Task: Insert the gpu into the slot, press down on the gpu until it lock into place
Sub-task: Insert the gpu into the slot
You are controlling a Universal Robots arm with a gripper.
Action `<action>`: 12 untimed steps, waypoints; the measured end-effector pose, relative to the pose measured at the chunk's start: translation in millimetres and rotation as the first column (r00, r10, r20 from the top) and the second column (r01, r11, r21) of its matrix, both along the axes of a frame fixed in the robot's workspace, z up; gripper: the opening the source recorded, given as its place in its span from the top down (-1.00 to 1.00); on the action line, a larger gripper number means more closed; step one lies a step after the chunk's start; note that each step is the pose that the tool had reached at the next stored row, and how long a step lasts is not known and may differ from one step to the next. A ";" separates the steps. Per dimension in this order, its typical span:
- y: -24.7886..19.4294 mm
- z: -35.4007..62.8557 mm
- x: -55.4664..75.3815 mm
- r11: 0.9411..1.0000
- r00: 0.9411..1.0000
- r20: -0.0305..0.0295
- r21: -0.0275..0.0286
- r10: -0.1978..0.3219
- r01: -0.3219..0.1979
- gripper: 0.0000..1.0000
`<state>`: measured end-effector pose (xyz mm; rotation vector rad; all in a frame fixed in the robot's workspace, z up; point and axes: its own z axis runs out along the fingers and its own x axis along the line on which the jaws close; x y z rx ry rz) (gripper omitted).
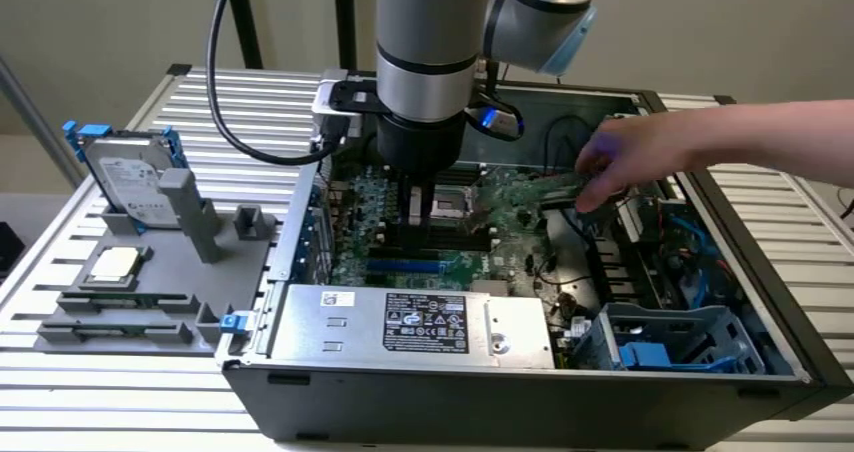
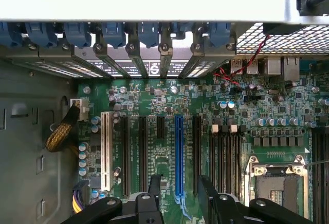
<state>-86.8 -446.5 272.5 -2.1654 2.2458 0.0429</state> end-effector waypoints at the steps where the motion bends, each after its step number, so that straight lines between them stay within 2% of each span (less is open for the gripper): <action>1: 0.0 0.1 0.0 1.000 1.000 0.000 0.000 0.000 0.000 0.15; 12: 0.0 0.0 0.0 1.000 1.000 0.000 0.000 0.000 0.000 0.15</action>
